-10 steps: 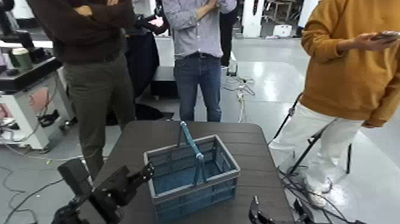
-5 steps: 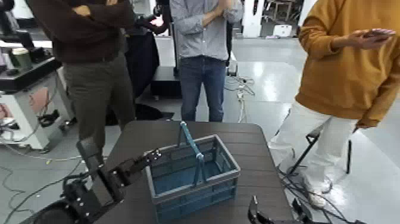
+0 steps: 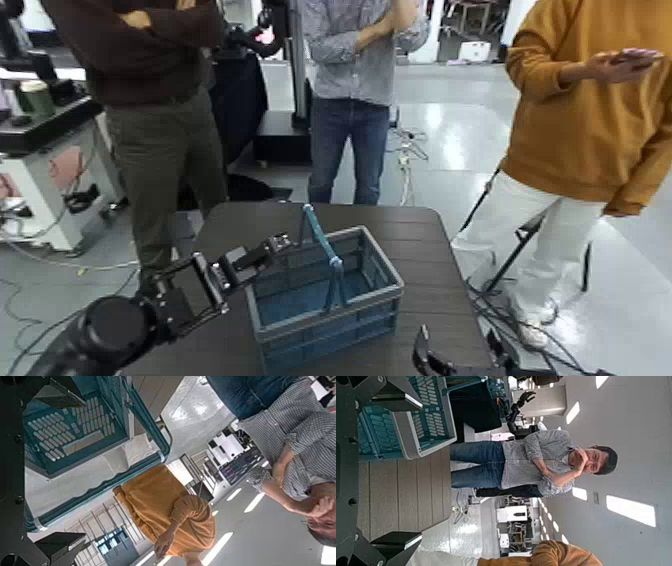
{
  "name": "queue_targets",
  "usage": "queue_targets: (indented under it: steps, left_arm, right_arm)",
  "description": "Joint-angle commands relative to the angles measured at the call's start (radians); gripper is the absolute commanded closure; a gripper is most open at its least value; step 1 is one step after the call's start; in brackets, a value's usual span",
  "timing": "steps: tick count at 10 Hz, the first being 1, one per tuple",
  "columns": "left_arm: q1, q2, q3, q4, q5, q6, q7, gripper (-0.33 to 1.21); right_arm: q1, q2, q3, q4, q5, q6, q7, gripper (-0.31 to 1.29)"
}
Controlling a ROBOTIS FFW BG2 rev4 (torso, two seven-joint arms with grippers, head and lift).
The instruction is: Grasp the handle of the crate.
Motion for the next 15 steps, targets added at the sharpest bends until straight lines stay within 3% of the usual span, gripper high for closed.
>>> queue_targets:
  steps: [1,4,10,11,13,15]
  left_arm:
    - [-0.122,-0.005,-0.103,0.137,0.094,0.031,-0.024,0.11]
    - [-0.223,-0.028,-0.198,0.269,0.163,0.049,-0.053,0.11]
    - [-0.300,-0.050,-0.277,0.348,0.229,0.061,-0.071,0.17]
    - [-0.305,-0.050,-0.284,0.355,0.234,0.063,-0.074,0.29]
    - [-0.309,-0.050,-0.290,0.361,0.241,0.064,-0.079,0.76]
    - [-0.308,-0.050,-0.292,0.371,0.241,0.066,-0.083,1.08]
  right_arm:
    - [-0.008,-0.004,0.009,0.007,-0.005,-0.009,0.000,0.15]
    - [-0.017,-0.007,0.019,0.014,-0.014,-0.013,0.000,0.15]
    - [-0.031,-0.010,0.035,0.020,-0.022,-0.015,0.002,0.15]
    - [-0.031,-0.010,0.036,0.020,-0.022,-0.015,0.002,0.16]
    - [-0.034,-0.010,0.038,0.022,-0.023,-0.016,0.003,0.15]
    - [-0.034,-0.012,0.038,0.022,-0.025,-0.016,0.003,0.15]
